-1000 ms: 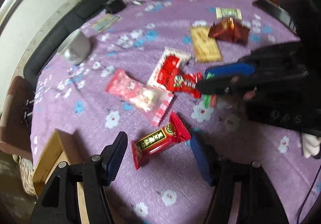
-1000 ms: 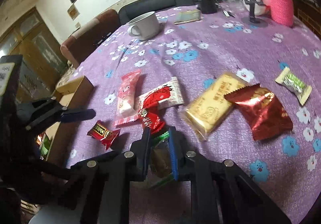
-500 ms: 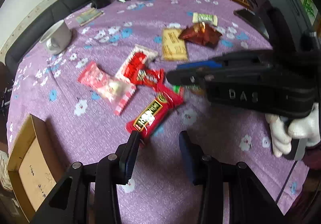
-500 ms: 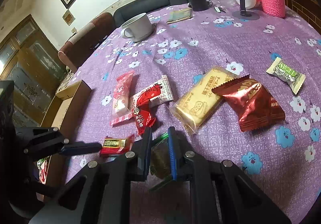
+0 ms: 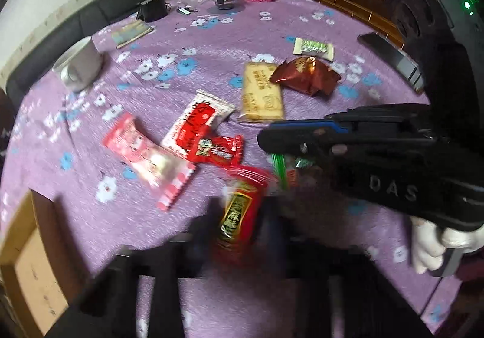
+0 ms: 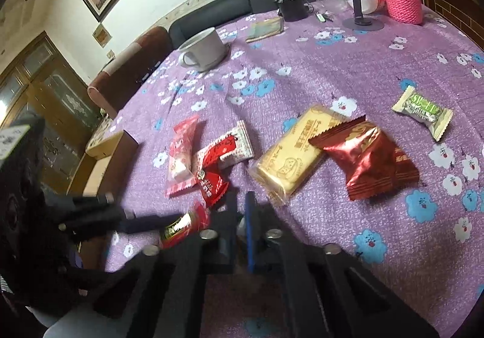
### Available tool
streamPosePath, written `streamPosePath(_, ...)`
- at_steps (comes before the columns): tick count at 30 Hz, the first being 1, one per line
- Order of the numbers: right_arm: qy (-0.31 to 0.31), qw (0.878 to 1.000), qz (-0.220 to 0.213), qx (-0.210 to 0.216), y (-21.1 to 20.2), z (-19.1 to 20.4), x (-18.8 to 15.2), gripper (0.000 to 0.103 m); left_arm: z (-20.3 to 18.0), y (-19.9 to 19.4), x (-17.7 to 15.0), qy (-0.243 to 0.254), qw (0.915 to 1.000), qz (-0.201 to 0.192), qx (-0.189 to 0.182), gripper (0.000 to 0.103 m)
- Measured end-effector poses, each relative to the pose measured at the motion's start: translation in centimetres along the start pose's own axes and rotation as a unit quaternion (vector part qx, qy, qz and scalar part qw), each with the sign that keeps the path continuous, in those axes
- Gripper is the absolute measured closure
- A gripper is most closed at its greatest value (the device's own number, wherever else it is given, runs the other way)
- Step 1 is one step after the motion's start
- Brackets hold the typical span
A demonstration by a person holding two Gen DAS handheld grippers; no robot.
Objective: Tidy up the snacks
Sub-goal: 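Carry both snacks over the cardboard box and open both tools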
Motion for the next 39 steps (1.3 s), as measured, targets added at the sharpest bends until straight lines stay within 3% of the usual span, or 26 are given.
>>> streamPosePath(2,0.002,1.000,-0.004,0.005,-0.2,-0.1,0.0,0.103,0.1,-0.4,-0.5,-0.013,0.9999,-0.007,0.006,0.083)
streamPosePath(6,0.006,0.999,-0.001,0.037,-0.2,0.0,0.2,0.102,1.0,-1.6,-1.8,-0.068,0.9972,-0.023,-0.021,0.083)
streamPosePath(8,-0.002,0.999,0.004,0.038,-0.2,0.4,0.1,0.091,1.2,-2.7,-2.5,-0.091,0.9946,-0.038,-0.031,0.083)
streamPosePath(10,-0.039,0.999,0.007,0.011,-0.2,1.6,-0.2,0.053,1.5,-4.0,-3.2,-0.113,0.9913,-0.054,-0.041,0.083)
streamPosePath(13,-0.087,0.996,0.002,-0.031,-0.4,3.0,-0.7,0.051,2.2,-5.7,-4.4,-0.143,0.9855,-0.076,-0.051,0.083)
streamPosePath(15,-0.096,0.995,0.014,-0.035,0.0,3.0,-1.1,0.051,2.7,-6.8,-5.3,-0.158,0.9821,-0.089,-0.052,0.083)
streamPosePath(17,-0.103,0.994,0.022,-0.042,0.3,3.0,-1.4,0.058,3.7,-8.2,-6.5,-0.178,0.9767,-0.106,-0.056,0.083)
streamPosePath(18,-0.105,0.993,0.019,-0.041,0.2,2.9,-1.5,0.084,4.1,-8.7,-6.9,-0.186,0.9745,-0.112,-0.056,0.083)
streamPosePath(19,-0.106,0.993,0.023,-0.040,0.1,2.9,-1.6,0.100,4.7,-9.2,-7.5,-0.196,0.9718,-0.119,-0.057,0.083)
streamPosePath(26,-0.094,0.994,0.016,-0.050,-0.9,3.0,-2.5,0.102,9.4,-13.2,-12.3,-0.245,0.9567,-0.152,-0.037,0.083)
streamPosePath(31,-0.059,0.998,0.006,-0.014,-2.7,3.9,-1.9,0.103,12.5,-16.0,-15.1,-0.271,0.9459,-0.178,-0.018,0.083)
streamPosePath(39,-0.072,0.997,0.001,0.019,-4.3,7.9,-0.4,0.103,16.0,-16.8,-18.3,-0.308,0.9320,-0.191,-0.009,0.083)
Point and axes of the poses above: each gripper's, at about its wrist camera, not at the fingertips, and y roughly the way its jaws point, z to its left, x to its top, the point moved 3 cm from there along y, roughly the way its jaws point, and after that the axes turned 3 degrees about -y, right-handed, at the moved point
